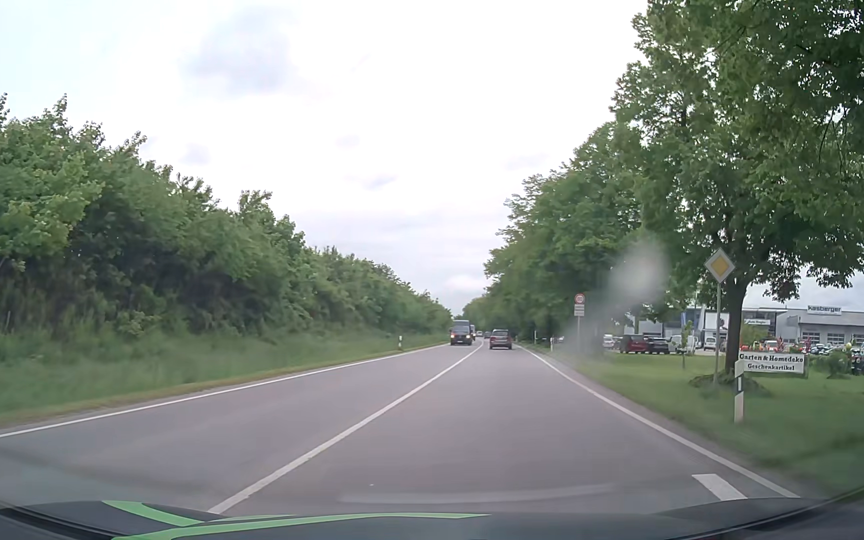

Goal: Follow the waypoints while adhering to traffic rules and regulations

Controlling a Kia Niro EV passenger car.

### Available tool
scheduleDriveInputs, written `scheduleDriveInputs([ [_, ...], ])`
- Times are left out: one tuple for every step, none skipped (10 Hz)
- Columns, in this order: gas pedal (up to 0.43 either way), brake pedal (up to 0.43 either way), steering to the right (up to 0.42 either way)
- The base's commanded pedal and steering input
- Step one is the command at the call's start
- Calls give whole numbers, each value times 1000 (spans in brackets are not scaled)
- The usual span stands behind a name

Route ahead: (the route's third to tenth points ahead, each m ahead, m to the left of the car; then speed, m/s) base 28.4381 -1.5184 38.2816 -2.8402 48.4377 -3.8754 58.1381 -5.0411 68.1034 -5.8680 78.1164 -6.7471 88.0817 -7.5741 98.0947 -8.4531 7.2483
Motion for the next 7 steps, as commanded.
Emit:
scheduleDriveInputs([
  [461,0,112],
  [461,0,101],
  [461,0,91],
  [469,0,82],
  [469,0,74],
  [469,0,59],
  [469,0,45],
])
